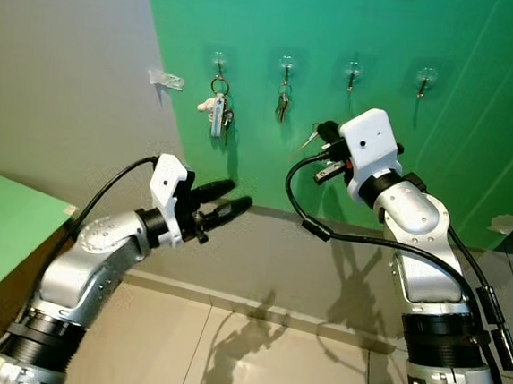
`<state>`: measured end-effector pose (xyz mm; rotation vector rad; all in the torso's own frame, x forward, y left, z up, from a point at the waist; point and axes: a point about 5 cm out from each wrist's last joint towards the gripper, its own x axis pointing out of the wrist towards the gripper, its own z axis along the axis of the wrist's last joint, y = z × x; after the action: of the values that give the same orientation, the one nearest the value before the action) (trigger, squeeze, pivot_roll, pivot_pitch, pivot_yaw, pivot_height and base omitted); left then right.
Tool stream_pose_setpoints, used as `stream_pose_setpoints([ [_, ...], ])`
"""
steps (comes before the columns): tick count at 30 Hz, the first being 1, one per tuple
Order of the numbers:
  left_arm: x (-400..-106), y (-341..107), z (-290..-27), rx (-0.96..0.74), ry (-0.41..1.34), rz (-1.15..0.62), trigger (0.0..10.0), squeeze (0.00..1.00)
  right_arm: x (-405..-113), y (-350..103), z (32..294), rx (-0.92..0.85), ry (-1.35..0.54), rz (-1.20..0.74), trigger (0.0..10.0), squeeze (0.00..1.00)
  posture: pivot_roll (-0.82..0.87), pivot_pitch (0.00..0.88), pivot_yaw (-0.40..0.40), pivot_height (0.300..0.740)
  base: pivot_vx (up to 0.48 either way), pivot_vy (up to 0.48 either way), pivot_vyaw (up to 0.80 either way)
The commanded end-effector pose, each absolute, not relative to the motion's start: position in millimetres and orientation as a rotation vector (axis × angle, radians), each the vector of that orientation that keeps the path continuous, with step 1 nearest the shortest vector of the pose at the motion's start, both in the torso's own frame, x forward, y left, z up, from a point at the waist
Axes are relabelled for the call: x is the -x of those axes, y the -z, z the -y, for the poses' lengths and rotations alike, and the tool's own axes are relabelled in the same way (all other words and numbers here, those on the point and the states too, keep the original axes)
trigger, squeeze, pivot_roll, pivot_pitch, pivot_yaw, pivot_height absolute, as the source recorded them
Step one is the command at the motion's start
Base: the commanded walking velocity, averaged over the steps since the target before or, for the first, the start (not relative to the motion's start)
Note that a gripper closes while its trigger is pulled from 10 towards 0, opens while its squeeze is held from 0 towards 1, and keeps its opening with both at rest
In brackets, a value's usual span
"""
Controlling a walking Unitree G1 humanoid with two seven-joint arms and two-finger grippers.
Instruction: Hang keys on a hook
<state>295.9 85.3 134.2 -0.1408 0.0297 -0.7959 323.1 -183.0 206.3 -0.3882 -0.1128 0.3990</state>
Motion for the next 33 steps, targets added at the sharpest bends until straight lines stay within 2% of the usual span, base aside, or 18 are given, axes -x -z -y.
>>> stream_pose_setpoints([
  [1,-294.3,-128.5,-92.2,0.111,0.638,0.002,10.0,0.0,-327.3,-211.8,185.3,0.335,-0.357,0.132,0.0,0.0,-0.26,0.005,0.126,0.74,0.0,0.0,0.0],
  [8,-275.8,-92.9,-90.6,0.062,0.509,-0.07,10.0,0.0,-330.7,-210.8,186.7,0.243,-0.303,0.135,0.0,0.0,-0.26,0.0,0.132,0.74,0.0,0.0,0.0],
  [12,-266.2,-72.4,-99.7,0.039,0.452,-0.113,10.0,0.0,-327.2,-218.7,177.6,0.158,-0.382,0.143,0.0,0.0,-0.26,0.0,0.137,0.74,0.0,0.0,0.0],
  [22,-261.2,-68.7,-102.2,0.001,0.401,-0.047,10.0,0.0,-324.3,-244.7,170.9,0.049,-0.455,0.195,0.0,0.0,-0.27,0.0,0.134,0.74,0.0,0.0,0.0],
  [29,-267.9,-69.6,-102.5,0.006,0.396,-0.032,10.0,0.0,-325.7,-246.3,186.8,-0.018,-0.391,0.183,0.0,0.0,-0.27,0.0,0.131,0.74,0.0,0.0,0.0],
  [33,-268.4,-69.3,-100.9,-0.001,0.401,-0.032,10.0,0.0,-326.8,-244.9,186.3,-0.044,-0.383,0.175,0.0,0.0,-0.27,0.0,0.131,0.74,0.0,0.0,0.0],
])
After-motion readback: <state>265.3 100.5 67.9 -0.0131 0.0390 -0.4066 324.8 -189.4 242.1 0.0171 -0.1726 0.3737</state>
